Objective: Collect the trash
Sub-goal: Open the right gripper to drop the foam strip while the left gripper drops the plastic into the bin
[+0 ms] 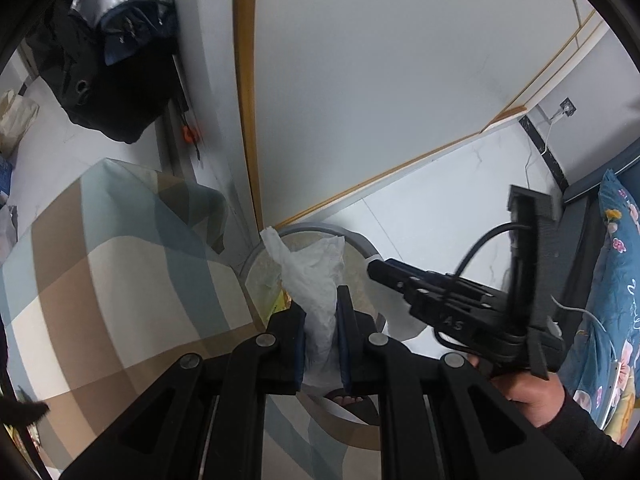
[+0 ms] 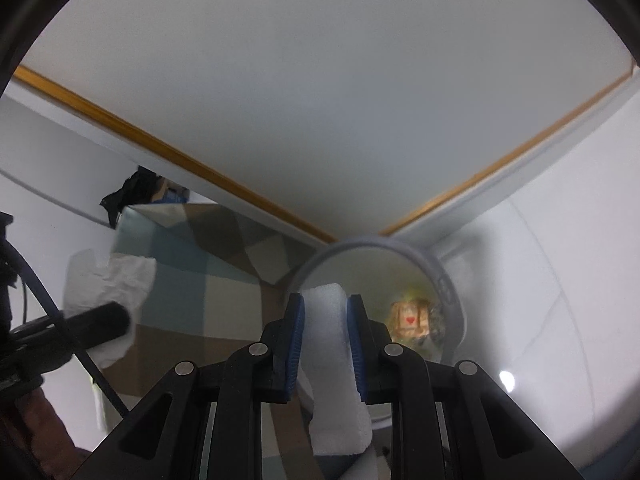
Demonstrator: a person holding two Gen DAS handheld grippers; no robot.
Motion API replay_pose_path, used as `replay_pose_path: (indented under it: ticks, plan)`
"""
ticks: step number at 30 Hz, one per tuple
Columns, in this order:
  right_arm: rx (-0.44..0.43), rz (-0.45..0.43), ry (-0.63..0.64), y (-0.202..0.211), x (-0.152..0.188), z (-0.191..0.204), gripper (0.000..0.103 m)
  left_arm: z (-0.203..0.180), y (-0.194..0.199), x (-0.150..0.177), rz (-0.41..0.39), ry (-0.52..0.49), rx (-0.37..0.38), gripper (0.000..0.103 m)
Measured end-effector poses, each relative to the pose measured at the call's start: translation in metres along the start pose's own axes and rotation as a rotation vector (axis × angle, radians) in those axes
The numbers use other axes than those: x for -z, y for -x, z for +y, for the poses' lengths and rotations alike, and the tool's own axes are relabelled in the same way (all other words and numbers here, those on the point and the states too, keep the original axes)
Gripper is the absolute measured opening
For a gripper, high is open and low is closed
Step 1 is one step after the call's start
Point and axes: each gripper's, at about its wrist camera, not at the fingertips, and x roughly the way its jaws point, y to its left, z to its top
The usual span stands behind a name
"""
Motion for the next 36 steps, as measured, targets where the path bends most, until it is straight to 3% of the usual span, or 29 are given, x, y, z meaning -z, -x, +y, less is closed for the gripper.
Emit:
replay_pose_path:
  ticks: [10,15,24,27,36]
  plan:
    - [-0.025,0.030,-0.002,-0.011,0.012,-0.011,0.025,-0.003,-0.014,-0.006,0.037,-0.010,-0.019,0.009]
    - [-0.033,0.001,-0.001,-0.004,0.015,-0.013,0.041,-0.003,-0.020,-0.008,0.052,-0.004,-0.030,0.009]
    - [-0.013,-0.033,-0.021,0.015,0.015,-0.019,0.050,-0.007,-0.029,-0.008,0.093,-0.012,-0.036,0.009]
    - [0.006,-0.022,-0.024,0.025,0.017,-0.024,0.060,-0.010,-0.037,-0.009,0.124,-0.026,-0.031,0.009]
    - [0.052,-0.059,-0.015,0.059,0.017,-0.029,0.070,-0.019,-0.069,-0.013,0.249,-0.018,-0.028,0.013]
